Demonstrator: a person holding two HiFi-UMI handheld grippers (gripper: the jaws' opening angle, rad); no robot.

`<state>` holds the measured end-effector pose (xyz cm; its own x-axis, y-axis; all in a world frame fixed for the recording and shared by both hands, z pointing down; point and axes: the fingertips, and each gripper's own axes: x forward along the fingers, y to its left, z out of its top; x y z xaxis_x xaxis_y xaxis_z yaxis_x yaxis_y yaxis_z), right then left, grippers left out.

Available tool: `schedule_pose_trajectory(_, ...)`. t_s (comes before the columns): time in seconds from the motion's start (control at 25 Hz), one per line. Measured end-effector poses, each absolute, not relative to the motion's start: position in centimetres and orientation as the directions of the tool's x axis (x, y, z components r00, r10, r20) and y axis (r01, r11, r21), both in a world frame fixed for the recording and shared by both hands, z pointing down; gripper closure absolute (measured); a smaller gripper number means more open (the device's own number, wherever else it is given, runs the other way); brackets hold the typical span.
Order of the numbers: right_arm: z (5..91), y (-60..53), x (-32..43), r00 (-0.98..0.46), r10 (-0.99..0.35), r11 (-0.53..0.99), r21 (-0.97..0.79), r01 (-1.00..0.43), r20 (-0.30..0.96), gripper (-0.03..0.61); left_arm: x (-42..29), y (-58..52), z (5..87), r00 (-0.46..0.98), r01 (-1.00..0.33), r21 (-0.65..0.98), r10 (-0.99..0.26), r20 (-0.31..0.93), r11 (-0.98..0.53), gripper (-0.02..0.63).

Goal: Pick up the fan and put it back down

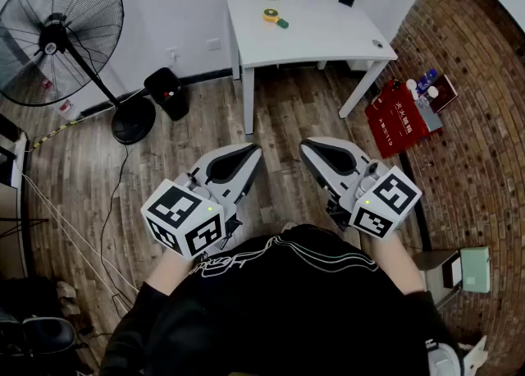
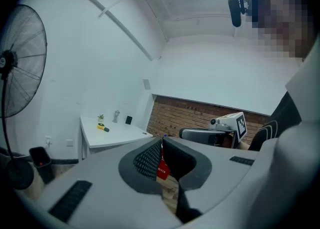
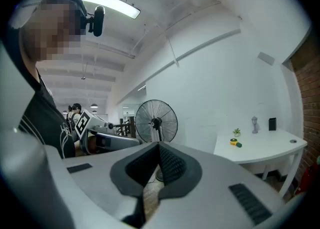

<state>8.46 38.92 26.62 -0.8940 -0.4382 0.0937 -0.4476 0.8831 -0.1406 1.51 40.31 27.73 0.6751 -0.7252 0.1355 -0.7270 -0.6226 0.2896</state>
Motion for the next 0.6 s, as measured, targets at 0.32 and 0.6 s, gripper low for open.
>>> schedule_pose_trajectory(0.32, 25.9, 40.5, 8.7, -0.897, -0.433, 0.89, -0.114, -0.441, 0.087, 0.577, 1.4, 41.6, 27.2, 0.674, -0.729, 0.275, -0.727, 0.131, -0.626, 0.58)
schedule_pose_trajectory(0.6, 25.1, 38.7, 10.7, -0.844, -0.537, 0.837, -0.116, -0.535, 0.017, 0.575, 1.1, 40.8, 27.5, 0.67, -0.734, 0.272, -0.729, 0.141, -0.622, 0.58)
